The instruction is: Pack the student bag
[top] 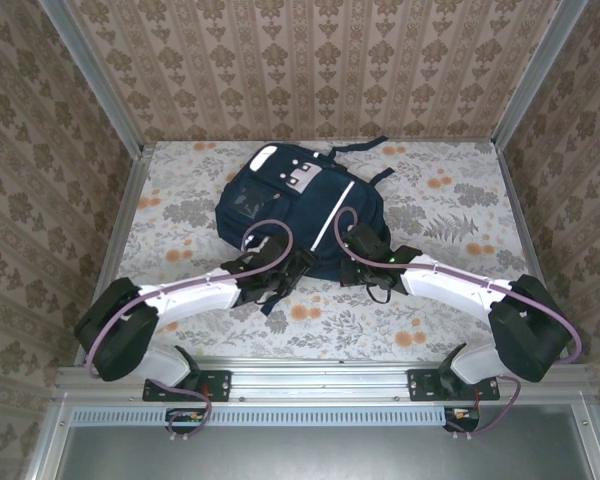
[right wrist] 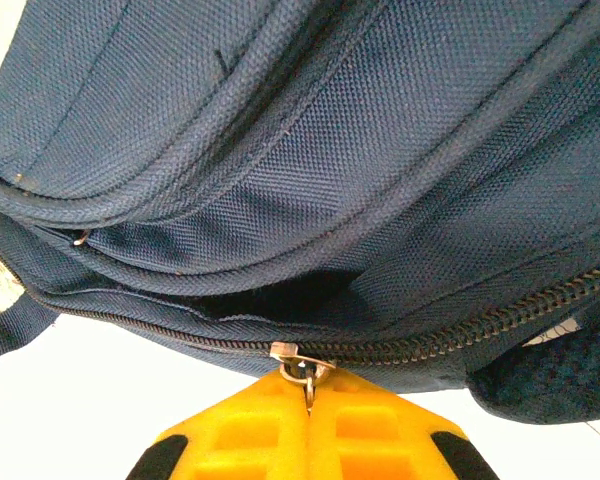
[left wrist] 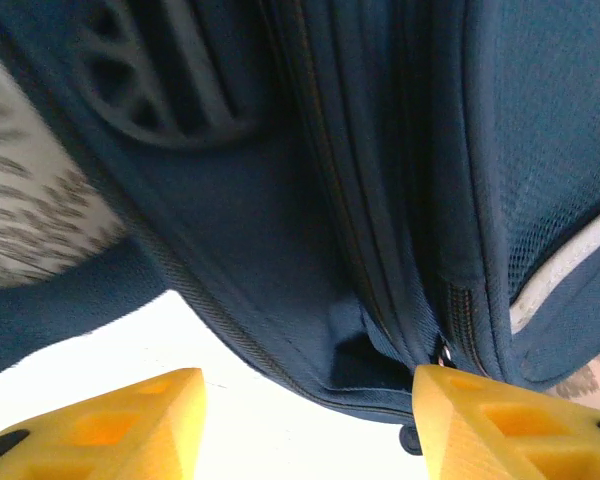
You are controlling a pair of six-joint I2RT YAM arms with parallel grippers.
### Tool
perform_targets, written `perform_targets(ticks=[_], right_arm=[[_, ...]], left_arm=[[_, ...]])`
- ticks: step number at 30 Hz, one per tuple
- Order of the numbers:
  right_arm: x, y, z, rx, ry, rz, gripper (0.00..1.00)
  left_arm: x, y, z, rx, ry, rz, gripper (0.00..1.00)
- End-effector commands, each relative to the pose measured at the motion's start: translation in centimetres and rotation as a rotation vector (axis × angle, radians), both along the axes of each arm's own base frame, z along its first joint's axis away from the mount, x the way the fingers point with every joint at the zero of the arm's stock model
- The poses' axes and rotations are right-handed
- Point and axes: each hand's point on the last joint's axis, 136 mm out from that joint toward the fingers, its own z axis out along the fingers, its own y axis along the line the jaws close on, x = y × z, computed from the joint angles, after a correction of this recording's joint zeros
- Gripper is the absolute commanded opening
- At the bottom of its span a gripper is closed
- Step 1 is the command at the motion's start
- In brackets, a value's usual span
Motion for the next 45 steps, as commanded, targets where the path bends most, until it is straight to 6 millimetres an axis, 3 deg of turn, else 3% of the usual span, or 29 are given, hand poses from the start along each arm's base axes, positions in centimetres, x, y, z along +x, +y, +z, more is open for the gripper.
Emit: perform_targets(ticks=[1,6,11,14,16,24,31,39,45], right_arm=[[-0.4,-0.4,0.1,0.001,-0.004,0.003,0.0],[-0.5,-0.4,1.0,0.028,-0.026,0.005,0.0],[-0.6,-0.2,0.9,0.042,-0.025,0.009,0.0],[-0.6,-0.2,0.5,0.037,-0.019,0.009,0.0],[-0.5,-0.4,0.1,0.019,-0.018,0.004,0.0],[0.1,-3.5,-0.4,-0.129,-0.046,-0.036,0.0],[0.9,-5.5,-0.1,-0.204,-0.062,-0.064,0.0],[1.4,-5.7,0.8,-0.208,-0.067,-0.063,0.0],[1.4,-5.6,0.9,-0.212,-0.058,-0.056,0.0]], left_arm=[[0.5,-2.9,1.1,-0.122,-0.019,0.007,0.62],[1.1,-3.6,0.0,-0.105,-0.018,0.033,0.65],[1.3,-3.8,-2.2,-0.074,-0.006,0.071,0.62],[1.8,-3.7,-3.1,-0.07,-0.029,0.098,0.38],[1.9,-3.1,-3.4,-0.049,-0.033,0.116,0.0],[1.0,0.4,-0.7,0.074,-0.046,0.12,0.0],[-0.4,4.8,0.4,0.155,-0.041,0.14,0.0],[-2.0,11.2,0.5,0.255,-0.005,0.165,0.0],[-2.2,14.9,0.3,0.244,0.006,0.213,0.0]])
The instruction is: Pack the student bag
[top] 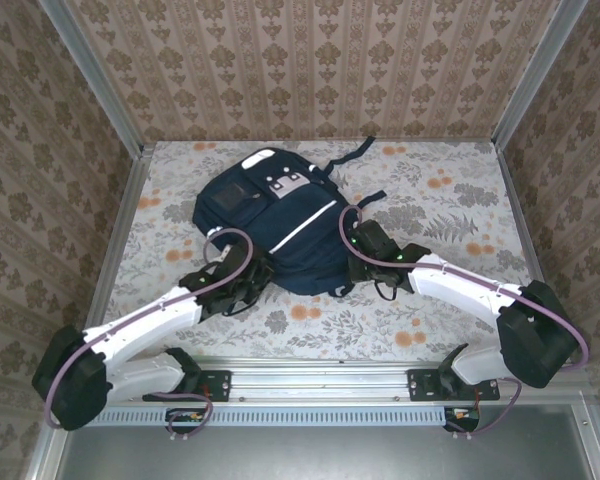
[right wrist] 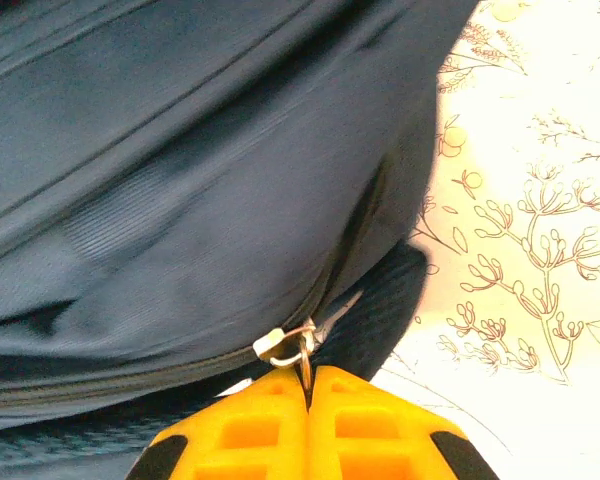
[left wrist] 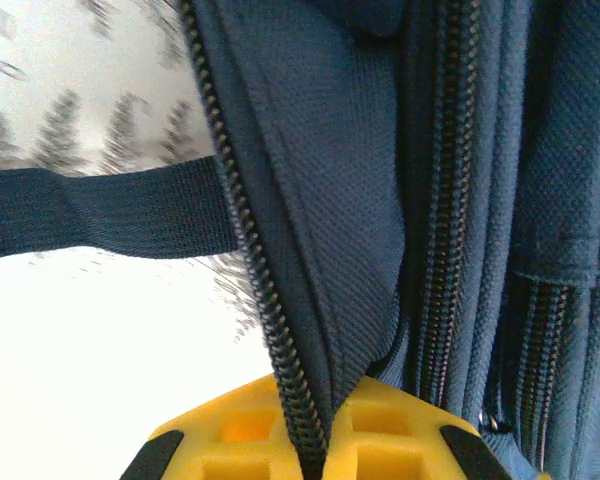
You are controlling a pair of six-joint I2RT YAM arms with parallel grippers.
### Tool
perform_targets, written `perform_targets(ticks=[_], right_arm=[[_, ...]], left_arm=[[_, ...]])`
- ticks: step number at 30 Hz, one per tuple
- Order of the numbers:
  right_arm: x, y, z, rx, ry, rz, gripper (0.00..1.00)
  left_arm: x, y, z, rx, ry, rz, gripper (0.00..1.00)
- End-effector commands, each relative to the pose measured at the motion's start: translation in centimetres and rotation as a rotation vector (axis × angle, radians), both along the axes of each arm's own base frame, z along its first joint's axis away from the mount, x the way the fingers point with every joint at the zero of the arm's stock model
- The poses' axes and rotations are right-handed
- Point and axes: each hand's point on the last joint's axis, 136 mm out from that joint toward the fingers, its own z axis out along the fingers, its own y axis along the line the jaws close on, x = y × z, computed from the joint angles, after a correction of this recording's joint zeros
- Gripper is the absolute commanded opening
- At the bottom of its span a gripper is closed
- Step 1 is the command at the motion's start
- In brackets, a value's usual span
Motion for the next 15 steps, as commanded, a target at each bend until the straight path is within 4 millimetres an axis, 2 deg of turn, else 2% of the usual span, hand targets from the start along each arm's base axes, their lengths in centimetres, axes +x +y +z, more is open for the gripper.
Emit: perform_targets(ticks=[1,3,6,8,12,13,14,15], right_arm=[[0.5,-3.3,0.0,-0.134,-0.01,-0.071,0.0],[0.8,-3.1,-0.9,-0.149,0.002,-0.06,0.0],[1.5,-2.5,-1.2,-0.159,-0.004,-0.029,0.0],[1.7,-1.1,-0.9,-0.111,0.001,0.016,0.0],[1.2,2.6,0.0,0.009,0.003,0.122,0.0],[1.0,3.3,0.0,0.017,0.006,0.141,0.0],[0.9,3.8,-0.1,0.022,0.014,0.152,0.0],[0.8,4.2,-0.1,0.025,0.018,0.16,0.0]], left_arm=[[-0.5,5.5,-1.2,0.147,0.015,0.072,0.0],[-0.5,6.9,-1.0,0.146,0.018,0.076,0.0],[0.0,8.9,-0.7,0.154,0.009,0.066,0.0],[0.5,10.0,-0.9,0.149,0.03,0.063,0.0],[1.5,10.6,-1.0,0.176,0.044,0.009,0.0],[1.5,10.6,-1.1,0.186,0.054,-0.005,0.05],[1.4,10.6,-1.1,0.19,0.068,-0.009,0.17],[1.2,10.6,-1.0,0.193,0.079,-0.015,0.34]])
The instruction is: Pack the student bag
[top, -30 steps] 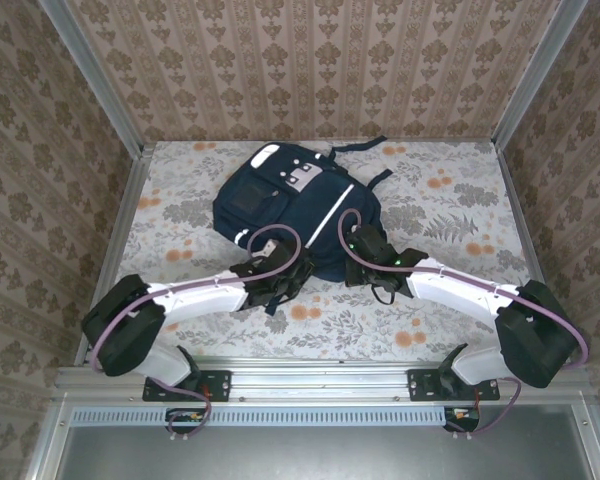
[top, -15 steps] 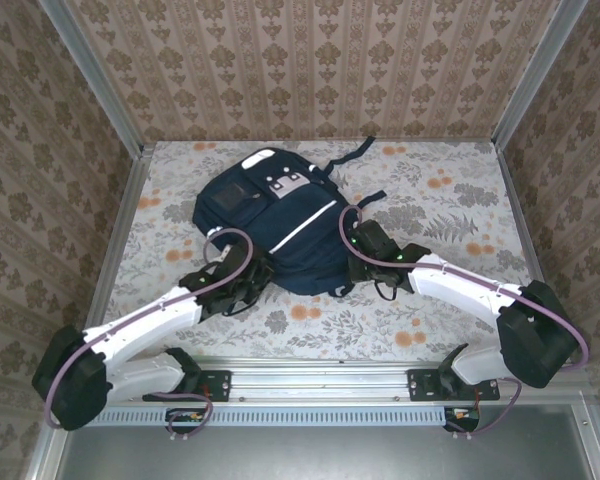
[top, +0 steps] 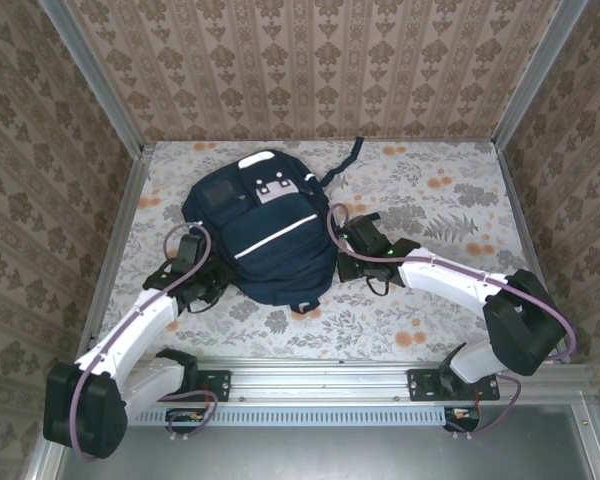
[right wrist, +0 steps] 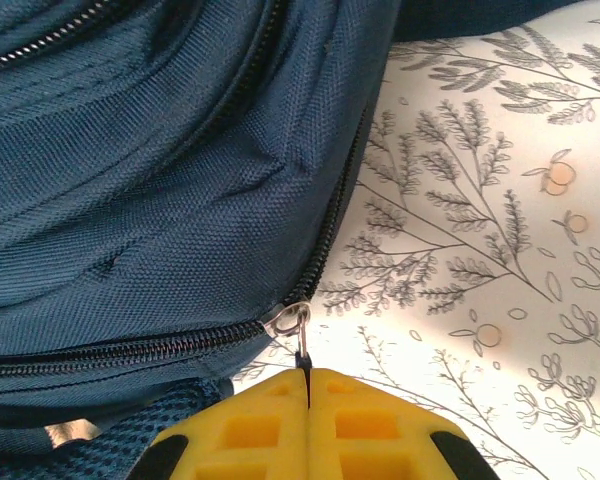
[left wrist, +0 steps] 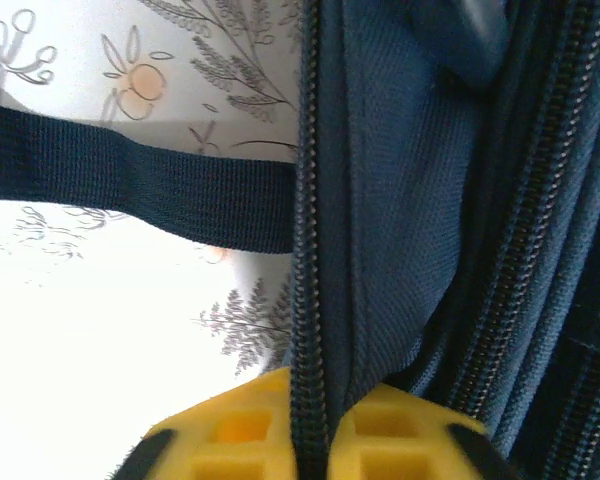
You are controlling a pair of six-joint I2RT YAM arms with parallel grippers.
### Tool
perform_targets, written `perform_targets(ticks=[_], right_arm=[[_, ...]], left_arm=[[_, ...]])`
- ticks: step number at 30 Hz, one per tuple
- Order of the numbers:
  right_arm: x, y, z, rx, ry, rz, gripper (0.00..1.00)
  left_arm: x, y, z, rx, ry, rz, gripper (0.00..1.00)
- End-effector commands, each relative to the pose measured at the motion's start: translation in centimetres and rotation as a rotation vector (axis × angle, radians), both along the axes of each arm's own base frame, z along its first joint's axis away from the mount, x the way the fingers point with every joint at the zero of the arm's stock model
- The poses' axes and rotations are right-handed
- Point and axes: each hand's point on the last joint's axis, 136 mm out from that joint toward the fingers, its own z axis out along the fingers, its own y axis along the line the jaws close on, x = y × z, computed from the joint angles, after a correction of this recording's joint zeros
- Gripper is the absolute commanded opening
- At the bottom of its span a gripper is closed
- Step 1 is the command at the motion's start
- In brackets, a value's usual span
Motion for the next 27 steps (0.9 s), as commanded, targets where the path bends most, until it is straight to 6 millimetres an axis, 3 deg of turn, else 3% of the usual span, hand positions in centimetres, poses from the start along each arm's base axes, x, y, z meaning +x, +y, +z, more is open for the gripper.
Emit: perform_targets(ticks=[1,2,6,9,14,21,27], right_arm=[[0.1,1.2,0.1,-0.003,0.005,0.033,0.0],[0.0,1.4,0.1,-0.001,0.009,0.036,0.0],[-0.3,1.7,-0.2,0.01,0.017,0.033,0.0],[-0.3,1.3,-0.5,-0.001,0.018,0.025,0.0],[-0.6,0.9,-0.9,-0.01,0.014,0.019,0.0],[-1.0,0.2,-1.4,-0.016,0.007,0.016,0.0],[-0.9,0.4,-1.4,0.014,0.003,0.009,0.0]], left_arm=[[0.2,1.5,1.1,0.097,-0.009,-0.025,0.48],[-0.1,1.4,1.3,0.094,-0.006,-0.024,0.53],[-1.9,0.4,2.3,0.08,-0.019,-0.004,0.57],[-3.2,-2.1,3.0,0.028,-0.037,-0.01,0.57],[-4.4,-8.4,3.4,-0.101,-0.038,-0.014,0.57],[-3.6,-16.2,5.2,-0.18,-0.051,-0.005,0.57],[-2.7,-18.1,3.6,-0.175,-0.001,0.096,0.57]])
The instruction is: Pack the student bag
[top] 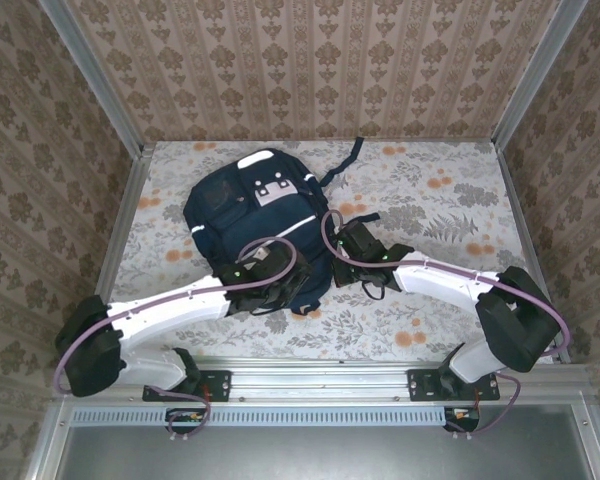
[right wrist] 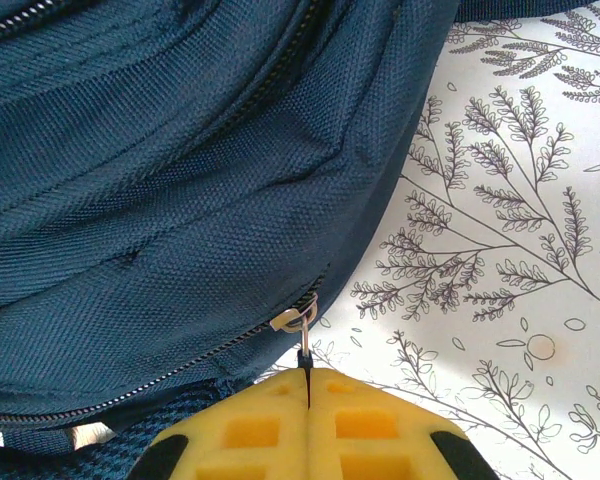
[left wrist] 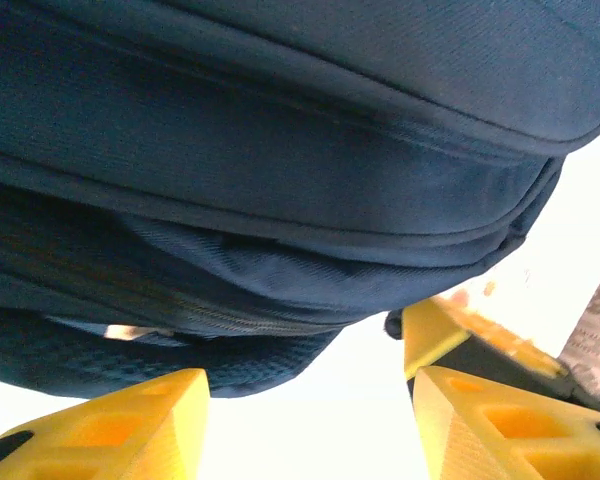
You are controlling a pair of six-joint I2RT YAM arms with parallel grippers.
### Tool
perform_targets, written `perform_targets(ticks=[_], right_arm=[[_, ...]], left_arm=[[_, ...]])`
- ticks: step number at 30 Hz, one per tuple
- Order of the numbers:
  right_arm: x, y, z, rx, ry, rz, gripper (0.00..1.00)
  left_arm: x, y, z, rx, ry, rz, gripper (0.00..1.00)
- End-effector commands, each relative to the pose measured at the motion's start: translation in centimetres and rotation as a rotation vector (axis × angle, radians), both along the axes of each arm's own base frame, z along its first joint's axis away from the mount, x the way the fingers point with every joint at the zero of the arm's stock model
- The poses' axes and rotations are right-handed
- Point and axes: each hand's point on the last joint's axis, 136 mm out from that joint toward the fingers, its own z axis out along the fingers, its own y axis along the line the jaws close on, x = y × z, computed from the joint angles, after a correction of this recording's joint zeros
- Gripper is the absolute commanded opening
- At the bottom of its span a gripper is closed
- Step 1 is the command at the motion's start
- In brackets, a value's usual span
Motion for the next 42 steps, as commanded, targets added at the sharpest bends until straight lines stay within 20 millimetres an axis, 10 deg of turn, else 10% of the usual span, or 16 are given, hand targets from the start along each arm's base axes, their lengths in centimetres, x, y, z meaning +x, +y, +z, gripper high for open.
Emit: perform_targets(ticks=[1,17,21,23,42], right_arm=[[-0.5,-0.6,-0.1,0.005,0.01,-0.019,0.0],[-0.7,-0.3,-0.2,0.032,0.02,-0.016,0.0],[-0.6,-0.2,-0.6,0.025,0.027,-0.016,0.0],[-0.6,-0.2,-0.6,0.023,0.027,-0.017,0.0],[0.9,-0.8,-1.4,-0.073,-0.01,-0.018,0.0]], left_arm=[[0.9,-0.3,-0.4,-0.037,0.028,0.138,0.56],[0.0,1.3,-6.7,0.063,0.149,0.255,0.67],[0.4,2.5,-7.5,0.1,0.127,0.256,0.25],[0.6,3.3,-7.1,0.115,0.108,0.262,0.01],[-2.1,13.0,-1.4,0.194,-0.034,0.265,0.0]])
